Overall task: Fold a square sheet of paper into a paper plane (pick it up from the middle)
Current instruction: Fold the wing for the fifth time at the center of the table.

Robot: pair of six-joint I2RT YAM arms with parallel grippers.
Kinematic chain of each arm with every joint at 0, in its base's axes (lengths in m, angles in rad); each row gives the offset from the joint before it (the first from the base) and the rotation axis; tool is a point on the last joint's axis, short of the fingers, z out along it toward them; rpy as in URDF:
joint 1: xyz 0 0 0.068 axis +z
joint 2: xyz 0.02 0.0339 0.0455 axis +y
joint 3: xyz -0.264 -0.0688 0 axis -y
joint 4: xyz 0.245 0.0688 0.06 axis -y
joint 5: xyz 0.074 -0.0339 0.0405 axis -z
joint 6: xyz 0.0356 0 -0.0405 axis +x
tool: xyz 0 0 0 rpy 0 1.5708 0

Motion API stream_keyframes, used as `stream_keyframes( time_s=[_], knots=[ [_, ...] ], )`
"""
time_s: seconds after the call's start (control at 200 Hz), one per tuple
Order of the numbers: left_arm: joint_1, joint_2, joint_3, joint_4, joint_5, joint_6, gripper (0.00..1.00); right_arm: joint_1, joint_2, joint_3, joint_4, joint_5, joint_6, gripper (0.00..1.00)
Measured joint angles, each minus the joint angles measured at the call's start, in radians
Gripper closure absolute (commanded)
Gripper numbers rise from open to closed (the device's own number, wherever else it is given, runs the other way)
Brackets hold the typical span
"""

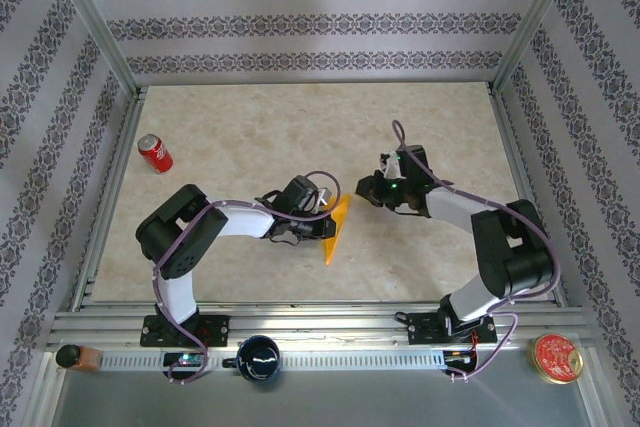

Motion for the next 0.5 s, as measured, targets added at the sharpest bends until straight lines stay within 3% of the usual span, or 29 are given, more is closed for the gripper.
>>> stream_keyframes(
  time_s=[0.13, 0.5],
  knots=[
    [-0.016, -0.004, 0.018, -0.059, 0.001, 0.093, 1.00, -0.006, 0.004, -0.058, -0.007, -0.045, -0.045, 0.94],
    [-0.025, -0.014, 0.015, -0.086, 0.013, 0.166, 1.00, 0.159, -0.001, -0.103, -0.027, -0.055, -0.125, 0.95]
  ],
)
